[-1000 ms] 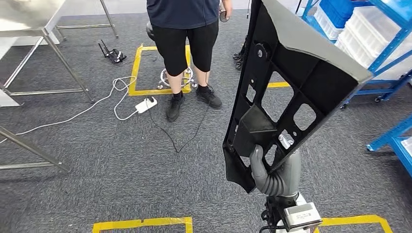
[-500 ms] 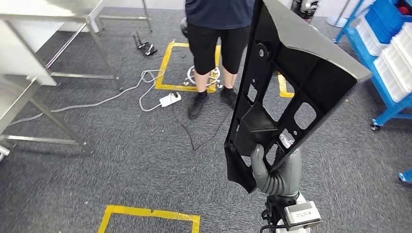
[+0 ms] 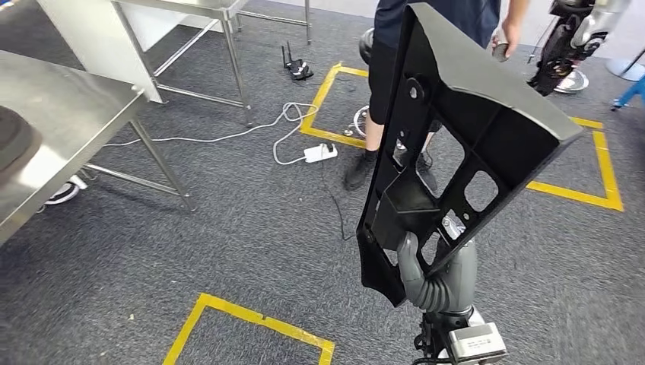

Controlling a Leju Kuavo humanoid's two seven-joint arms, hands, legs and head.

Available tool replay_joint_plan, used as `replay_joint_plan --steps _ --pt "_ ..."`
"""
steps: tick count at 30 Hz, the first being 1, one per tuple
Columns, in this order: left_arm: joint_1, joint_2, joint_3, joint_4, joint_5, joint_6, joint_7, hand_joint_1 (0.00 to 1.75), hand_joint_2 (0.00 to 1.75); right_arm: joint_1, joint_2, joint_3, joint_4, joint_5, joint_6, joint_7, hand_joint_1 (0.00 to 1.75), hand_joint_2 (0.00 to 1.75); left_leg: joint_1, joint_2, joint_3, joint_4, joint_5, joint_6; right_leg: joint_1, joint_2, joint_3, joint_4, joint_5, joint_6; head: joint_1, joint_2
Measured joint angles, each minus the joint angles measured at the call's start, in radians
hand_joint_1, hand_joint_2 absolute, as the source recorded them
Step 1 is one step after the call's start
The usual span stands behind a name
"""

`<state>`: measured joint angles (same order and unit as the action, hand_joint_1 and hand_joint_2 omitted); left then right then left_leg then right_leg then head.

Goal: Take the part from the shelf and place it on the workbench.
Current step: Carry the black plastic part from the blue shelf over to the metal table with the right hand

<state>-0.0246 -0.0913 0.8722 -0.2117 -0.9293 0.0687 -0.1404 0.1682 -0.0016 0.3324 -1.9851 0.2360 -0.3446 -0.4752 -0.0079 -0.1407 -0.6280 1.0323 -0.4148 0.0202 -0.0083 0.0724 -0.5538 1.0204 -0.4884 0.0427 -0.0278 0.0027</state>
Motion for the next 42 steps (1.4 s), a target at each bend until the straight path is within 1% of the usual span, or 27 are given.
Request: replay_joint_plan --steps 2,3,5,7,9,10,12,14,15,17,18,20,22,24,25,26,28,30,32,33,34,36,37,38,39,40,42 --pt "0.005 0.001 0.003 0.0 0.0 0.0 -0.002 0.0 1.75 0.0 0.0 0.0 -0.001 0.0 0.0 -0.001 1.75 1.75 0.001 -0.02 -0.005 -0.003 0.006 -0.011 0.001 -0.022 0.005 -0.004 0.006 -0.016 -0.001 0.0" --pt "0.007 0.001 0.005 0.0 0.0 0.0 -0.003 0.0 1.75 0.0 0.0 0.0 -0.001 0.0 0.0 -0.001 1.75 1.75 0.0 -0.013 -0.01 0.001 0.003 -0.016 -0.001 -0.034 0.008 -0.007 0.009 -0.022 -0.001 0.0" --pt "0.007 0.0 0.009 0.0 0.0 0.0 -0.004 0.0 1.75 0.001 0.002 -0.001 -0.001 0.0 0.0 -0.001 1.75 1.75 -0.003 0.041 -0.033 0.052 -0.032 -0.025 -0.007 -0.062 0.011 -0.013 0.014 -0.035 -0.007 0.0" --pt "0.004 -0.002 0.011 0.0 0.0 0.0 -0.005 0.0 1.75 0.002 0.002 -0.002 -0.002 0.0 0.0 -0.002 1.75 1.75 0.001 0.11 -0.091 0.177 -0.101 -0.035 -0.003 -0.09 0.013 -0.013 0.012 -0.042 -0.012 0.0" --pt "0.002 -0.004 0.012 0.0 0.0 -0.001 -0.006 0.0 1.75 0.003 0.002 -0.003 -0.001 0.0 0.0 -0.002 1.75 1.75 0.009 0.133 -0.136 0.274 -0.135 -0.043 0.0 -0.123 0.013 -0.013 0.01 -0.044 -0.011 0.0" --pt "0.003 -0.004 0.012 0.0 0.0 -0.001 -0.006 0.0 1.75 0.003 0.002 -0.003 -0.001 0.0 0.0 -0.002 1.75 1.75 0.012 0.138 -0.131 0.269 -0.124 -0.046 0.0 -0.137 0.014 -0.013 0.009 -0.045 -0.011 0.0" --pt "0.003 -0.004 0.013 0.0 -0.001 -0.001 -0.006 0.0 1.75 0.003 0.002 -0.004 -0.001 0.001 0.001 -0.002 1.75 1.75 0.016 0.168 -0.063 0.154 -0.066 -0.047 0.0 -0.162 0.018 -0.012 0.005 -0.041 -0.012 0.0" --pt "0.0 -0.004 0.013 0.0 -0.001 -0.001 -0.006 0.0 1.75 0.004 0.002 -0.004 -0.001 0.001 0.001 -0.002 1.75 1.75 0.012 0.209 0.003 0.04 -0.028 -0.04 0.007 -0.183 0.024 -0.011 -0.002 -0.032 -0.011 0.0" --pt "-0.001 -0.005 0.013 0.0 -0.001 -0.002 -0.006 0.0 1.75 0.004 0.002 -0.004 -0.002 0.001 0.001 -0.002 1.75 1.75 0.009 0.218 0.016 0.015 -0.024 -0.034 0.01 -0.193 0.027 -0.011 -0.005 -0.027 -0.01 0.0" --pt "-0.001 -0.005 0.013 0.0 -0.002 -0.002 -0.006 0.0 1.75 0.004 0.001 -0.004 -0.002 0.001 0.001 -0.002 1.75 1.75 0.004 0.196 0.013 0.007 -0.025 -0.019 0.013 -0.216 0.032 -0.013 -0.008 -0.017 -0.009 0.0" --pt "-0.001 -0.005 0.013 0.0 -0.002 -0.003 -0.006 0.0 1.75 0.003 0.001 -0.005 -0.003 0.001 0.001 -0.002 1.75 1.75 0.005 0.183 0.014 0.004 -0.022 -0.012 0.011 -0.212 0.031 -0.01 -0.012 -0.012 -0.009 0.0" --pt "0.0 -0.007 0.013 0.0 -0.002 -0.003 -0.005 0.0 1.75 0.005 0.0 -0.006 -0.006 0.002 0.0 -0.002 1.75 1.75 0.012 0.157 0.016 -0.004 -0.016 0.002 0.007 -0.158 0.012 0.035 -0.039 -0.007 -0.007 0.0" --pt "-0.003 -0.007 0.013 0.0 -0.003 -0.003 -0.005 0.0 1.75 0.008 -0.002 -0.009 -0.009 0.002 -0.001 -0.003 1.75 1.75 0.015 0.129 0.014 -0.007 -0.011 0.012 0.003 -0.094 -0.049 0.158 -0.092 -0.013 -0.004 0.0" --pt "-0.005 -0.008 0.013 0.0 -0.005 -0.003 -0.004 0.0 1.75 0.011 -0.006 -0.014 -0.009 0.002 -0.003 -0.002 1.75 1.75 0.015 0.095 0.01 -0.007 -0.009 0.015 0.001 -0.078 -0.108 0.266 -0.125 -0.011 -0.002 0.0" --pt "-0.004 -0.008 0.013 0.0 -0.007 -0.003 -0.003 0.0 1.75 0.012 -0.007 -0.015 -0.009 0.002 -0.004 -0.002 1.75 1.75 0.016 0.078 0.01 -0.006 -0.008 0.015 0.0 -0.076 -0.114 0.268 -0.118 -0.004 -0.002 0.0" --pt "-0.004 -0.008 0.013 0.0 -0.009 -0.003 -0.002 0.0 1.75 0.013 -0.008 -0.016 -0.009 0.002 -0.004 -0.001 1.75 1.75 0.016 0.061 0.01 -0.006 -0.006 0.013 -0.003 -0.071 -0.099 0.229 -0.094 0.006 -0.002 0.0" --pt "-0.003 -0.009 0.013 0.0 -0.011 -0.003 0.0 0.0 1.75 0.013 -0.008 -0.016 -0.01 0.002 -0.005 -0.001 1.75 1.75 0.017 0.03 0.01 -0.004 -0.003 0.007 -0.01 -0.038 -0.037 0.09 -0.034 0.022 -0.002 0.0" --pt "-0.002 -0.009 0.013 0.0 -0.011 -0.003 0.0 0.0 1.75 0.013 -0.009 -0.016 -0.011 0.002 -0.005 -0.001 1.75 1.75 0.015 0.007 0.005 -0.004 0.0 -0.002 -0.012 -0.012 0.003 0.003 -0.002 0.015 -0.002 0.0" --pt "0.004 -0.008 0.014 0.0 -0.011 -0.002 0.0 0.0 1.75 0.013 -0.009 -0.017 -0.012 0.002 -0.006 0.0 1.75 1.75 0.014 -0.009 -0.001 -0.008 0.006 -0.015 -0.009 -0.023 0.009 -0.009 0.005 -0.005 -0.003 0.0" --pt "0.006 -0.008 0.014 0.0 -0.011 -0.002 0.0 0.0 1.75 0.012 -0.009 -0.017 -0.012 0.003 -0.006 0.0 1.75 1.75 0.014 0.0 -0.005 -0.006 0.006 -0.02 -0.01 -0.033 0.012 -0.01 0.009 -0.013 -0.003 0.0" --pt "0.008 -0.007 0.014 0.001 -0.011 -0.002 0.001 0.0 1.75 0.012 -0.008 -0.018 -0.012 0.003 -0.006 0.0 1.75 1.75 0.013 0.026 -0.012 0.009 -0.004 -0.024 -0.012 -0.046 0.013 -0.013 0.011 -0.021 -0.005 0.0" --pt "0.006 -0.007 0.015 0.001 -0.012 -0.001 0.001 0.0 1.75 0.014 -0.007 -0.02 -0.013 0.004 -0.006 0.0 1.75 1.75 0.013 0.098 -0.052 0.096 -0.057 -0.03 -0.013 -0.073 0.016 -0.016 0.013 -0.033 -0.011 0.0" --pt "0.003 -0.008 0.015 0.001 -0.013 -0.002 0.001 0.0 1.75 0.015 -0.006 -0.02 -0.013 0.004 -0.006 0.0 1.75 1.75 0.014 0.121 -0.083 0.163 -0.092 -0.034 -0.011 -0.088 0.016 -0.016 0.011 -0.038 -0.013 0.0" --pt "0.002 -0.008 0.015 0.001 -0.015 -0.002 0.0 0.0 1.75 0.016 -0.006 -0.021 -0.013 0.004 -0.006 0.0 1.75 1.75 0.016 0.13 -0.113 0.225 -0.117 -0.037 -0.009 -0.104 0.016 -0.016 0.01 -0.04 -0.014 0.0" --pt "0.001 -0.009 0.015 0.001 -0.017 -0.002 0.0 0.0 1.75 0.016 -0.006 -0.022 -0.013 0.004 -0.006 0.0 1.75 1.75 0.018 0.134 -0.128 0.261 -0.125 -0.04 -0.008 -0.12 0.017 -0.016 0.008 -0.041 -0.013 0.0" --pt "0.0 -0.009 0.015 0.001 -0.019 -0.002 0.0 0.0 1.75 0.017 -0.006 -0.022 -0.013 0.004 -0.006 0.0 1.75 1.75 0.019 0.138 -0.125 0.261 -0.116 -0.041 -0.007 -0.136 0.018 -0.015 0.007 -0.042 -0.014 0.0" --pt "0.0 -0.009 0.015 0.001 -0.022 -0.002 0.001 0.0 1.75 0.017 -0.006 -0.022 -0.013 0.005 -0.006 0.0 1.75 1.75 0.019 0.151 -0.079 0.186 -0.069 -0.04 -0.007 -0.159 0.024 -0.015 0.004 -0.041 -0.014 0.0"
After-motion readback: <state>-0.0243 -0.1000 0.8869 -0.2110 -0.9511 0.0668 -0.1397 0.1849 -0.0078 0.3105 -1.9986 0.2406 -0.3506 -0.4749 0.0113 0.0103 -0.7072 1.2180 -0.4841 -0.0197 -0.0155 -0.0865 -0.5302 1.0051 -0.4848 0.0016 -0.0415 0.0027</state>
